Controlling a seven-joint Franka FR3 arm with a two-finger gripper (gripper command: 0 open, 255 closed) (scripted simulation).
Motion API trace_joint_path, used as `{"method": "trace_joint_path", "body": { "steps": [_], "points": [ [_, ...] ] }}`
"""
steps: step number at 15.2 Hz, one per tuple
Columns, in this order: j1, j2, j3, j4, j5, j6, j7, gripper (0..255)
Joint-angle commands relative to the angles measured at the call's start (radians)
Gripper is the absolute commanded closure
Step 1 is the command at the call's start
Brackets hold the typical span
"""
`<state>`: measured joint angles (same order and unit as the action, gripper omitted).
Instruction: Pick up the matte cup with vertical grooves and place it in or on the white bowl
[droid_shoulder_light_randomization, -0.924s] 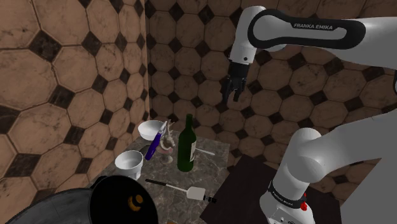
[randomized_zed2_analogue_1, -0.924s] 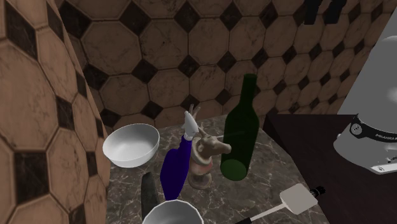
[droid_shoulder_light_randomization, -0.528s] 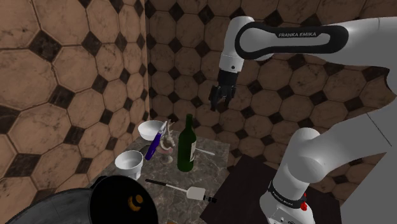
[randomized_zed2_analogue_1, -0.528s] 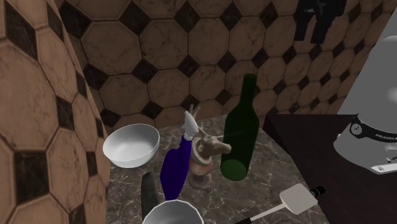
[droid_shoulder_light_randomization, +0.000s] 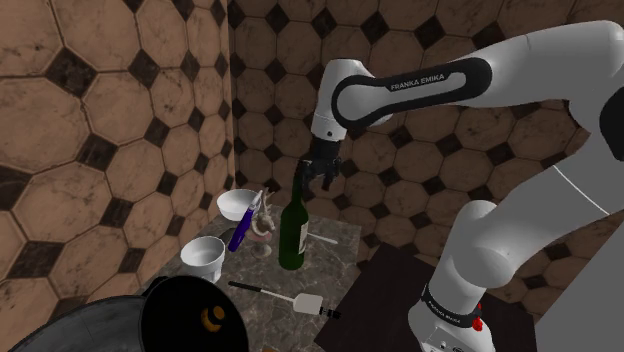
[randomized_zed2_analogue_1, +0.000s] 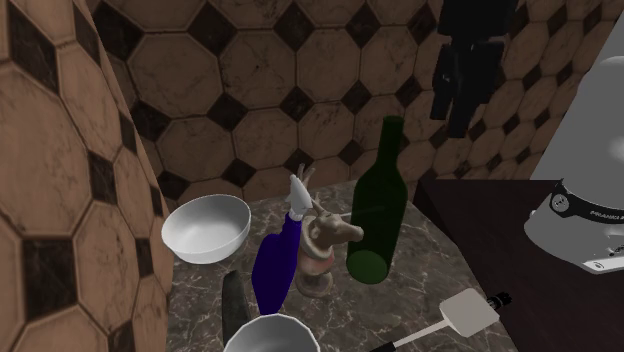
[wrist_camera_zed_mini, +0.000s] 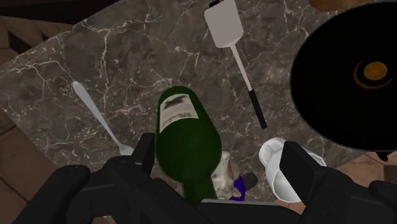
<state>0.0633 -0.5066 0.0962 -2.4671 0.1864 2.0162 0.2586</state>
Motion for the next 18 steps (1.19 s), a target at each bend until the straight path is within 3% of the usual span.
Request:
{"method": "trace_joint_path", "body": {
  "steps": [1, 9, 18],
  "points": [
    [0.004, 0.075, 0.021, 0.018, 0.008, 0.068, 0.024, 0],
    [0.019, 0.362, 0.099, 0.113, 0.002, 0.299, 0.142, 0],
    [0.058, 0.711, 0.128, 0.328, -0.101, 0.470, 0.312, 0]
  ]
}}
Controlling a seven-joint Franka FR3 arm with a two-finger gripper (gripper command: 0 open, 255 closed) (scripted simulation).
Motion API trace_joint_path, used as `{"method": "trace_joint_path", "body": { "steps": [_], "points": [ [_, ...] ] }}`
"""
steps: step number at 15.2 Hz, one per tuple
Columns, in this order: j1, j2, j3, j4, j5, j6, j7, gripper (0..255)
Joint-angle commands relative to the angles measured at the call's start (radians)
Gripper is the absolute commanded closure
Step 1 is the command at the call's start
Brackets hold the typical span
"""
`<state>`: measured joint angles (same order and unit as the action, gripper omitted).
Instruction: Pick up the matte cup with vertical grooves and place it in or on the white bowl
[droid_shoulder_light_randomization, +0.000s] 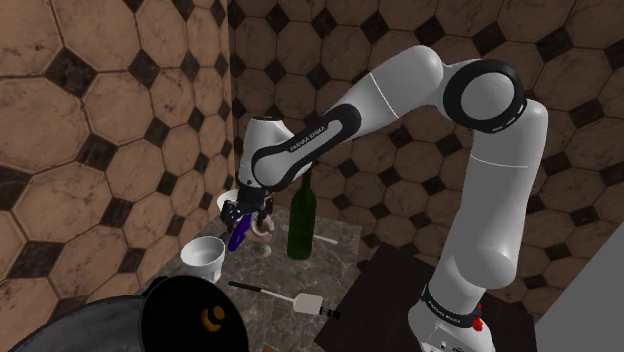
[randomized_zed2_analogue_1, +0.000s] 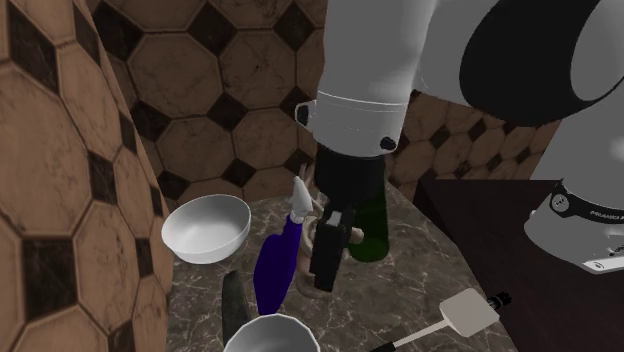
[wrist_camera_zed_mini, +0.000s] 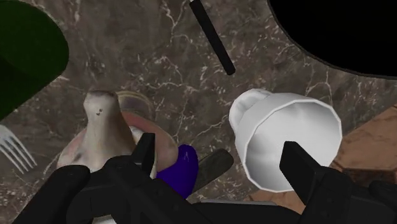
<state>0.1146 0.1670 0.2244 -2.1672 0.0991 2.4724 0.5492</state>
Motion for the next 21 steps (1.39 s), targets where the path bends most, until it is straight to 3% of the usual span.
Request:
{"method": "trace_joint_path", "body": {
  "steps": [1, 6, 13, 21],
  "points": [
    [0.015, 0.076, -0.003, 0.059, -0.027, 0.025, 0.040, 0],
    [0.060, 0.248, -0.025, 0.212, -0.080, 0.059, 0.114, 0],
    [0.075, 0.335, -0.035, 0.233, -0.098, 0.125, 0.126, 0],
    [0.075, 0.335, -0.035, 0.232, -0.097, 0.125, 0.126, 0]
  ]
}}
